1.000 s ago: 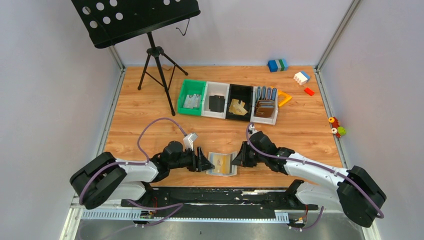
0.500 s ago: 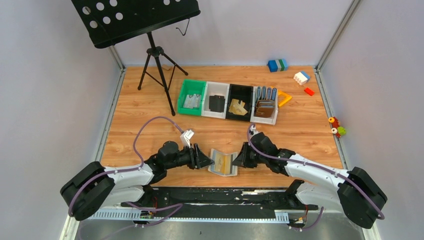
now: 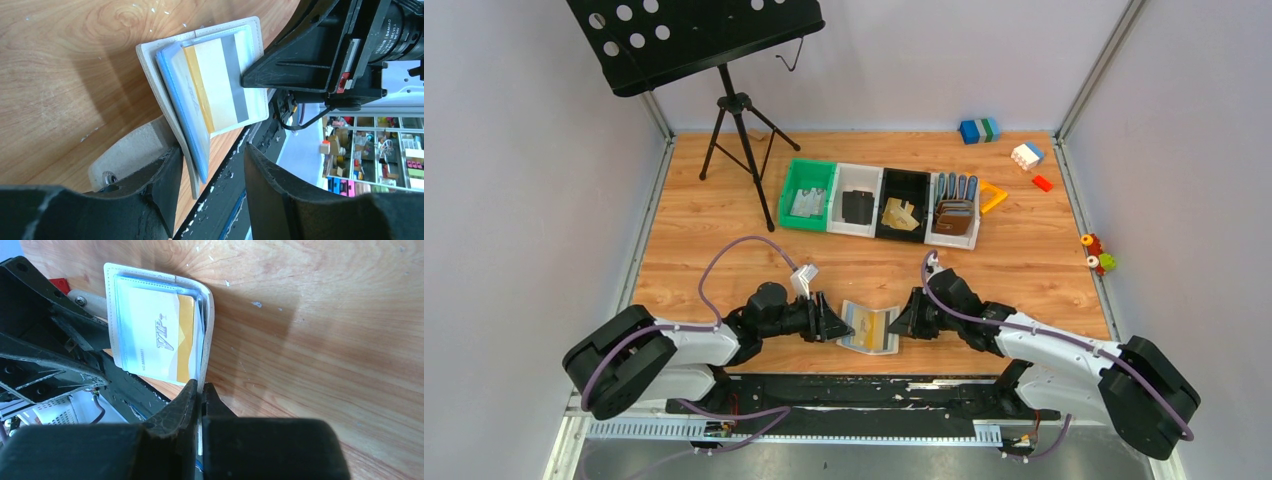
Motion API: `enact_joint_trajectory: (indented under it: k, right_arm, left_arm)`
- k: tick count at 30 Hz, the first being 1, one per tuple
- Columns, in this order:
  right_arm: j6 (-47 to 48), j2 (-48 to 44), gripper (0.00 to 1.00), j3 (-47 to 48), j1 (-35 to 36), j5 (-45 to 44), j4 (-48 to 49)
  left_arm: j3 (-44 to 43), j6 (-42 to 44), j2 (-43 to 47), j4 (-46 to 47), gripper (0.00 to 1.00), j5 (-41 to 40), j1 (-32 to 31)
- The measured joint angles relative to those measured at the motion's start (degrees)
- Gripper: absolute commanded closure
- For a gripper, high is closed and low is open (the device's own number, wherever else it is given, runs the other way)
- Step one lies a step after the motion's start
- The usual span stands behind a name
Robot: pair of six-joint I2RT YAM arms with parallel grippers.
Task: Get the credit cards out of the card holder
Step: Remove the credit card from the card holder.
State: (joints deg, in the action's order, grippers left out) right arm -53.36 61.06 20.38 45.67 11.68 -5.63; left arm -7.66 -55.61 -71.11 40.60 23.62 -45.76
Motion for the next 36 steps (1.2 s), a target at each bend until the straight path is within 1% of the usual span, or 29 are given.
enact_joint_trajectory:
  k: [5,7,11,15,16,17,19,20,22,23,25,26,29,31,34,36]
  right_arm:
    - [-0.3,-0.4,1.00,-0.3,0.0,0.2,0.4]
    - [-0.4,-0.4,1.00,-0.5,0.0,0.3,0.5]
    - [-0.5,-0.5,1.00,-0.5,0.0,0.4,0.6]
    - [-0.5,-1.2,1.00,-0.6,0.0,0.4,0.5]
    - [-0.5,-1.4,1.00,-0.6,0.0,0.4,0.5]
    - [-0.5,-1.6,1.00,-0.6,0.0,0.4,0.5]
    - [-0.5,-1.9,1.00,-0.6,0.0,0.2,0.3]
    - [-0.4,-2.1,1.00,-0.6,0.0,0.2,0.3]
    - [-0.4,-2.1,1.00,-0.6,0.0,0.2,0.2]
    - [-0.4,-2.1,1.00,-0.6,0.0,0.2,0.2]
    - [-0.4,-2.1,1.00,-0.6,0.0,0.2,0.2]
    - [-0.4,-2.1,1.00,-0.6,0.0,0.2,0.2]
    - [-0.4,-2.2,1.00,-0.6,0.0,0.2,0.2]
    - [-0.3,-2.5,0.95,-0.6,0.0,-0.1,-0.4]
    - [0.2,-3.9,0.81,-0.5,0.0,-1.4,-2.4]
    - [1.2,-5.2,0.65,0.2,0.0,-3.3,-5.9]
  left_arm:
    - [-0.2,-0.5,-1.9,1.9,0.52,0.5,-0.3]
    - [-0.4,-0.5,-3.0,2.2,0.57,0.7,-0.4]
    - [-0.8,-0.4,-5.8,2.5,0.74,0.8,-0.5]
    - [-0.9,-0.3,-6.4,2.4,0.82,0.6,-0.5]
    - [-1.0,-0.2,-6.4,2.4,0.83,0.6,-0.6]
    - [-1.2,-0.1,-6.4,2.2,0.81,0.6,-0.6]
    - [-1.7,0.2,-6.4,1.6,0.71,0.5,-0.6]
    - [-2.0,0.4,-6.4,1.3,0.67,0.5,-0.6]
    - [-2.4,0.7,-6.7,1.0,0.65,0.5,-0.6]
    - [-2.7,0.6,-7.2,1.0,0.66,0.5,-0.6]
    - [-3.2,0.6,-8.2,1.2,0.73,0.7,-0.6]
    - [-3.3,0.6,-8.8,1.4,0.78,0.8,-0.6]
    - [-3.4,0.3,-11.0,2.5,0.99,1.3,-0.6]
    - [-3.4,-0.2,-11.6,3.5,1.00,1.5,-0.6]
    - [-3.3,-0.7,-11.5,5.0,1.00,1.6,-0.6]
    - [-3.2,-0.8,-10.6,5.3,1.00,1.5,-0.6]
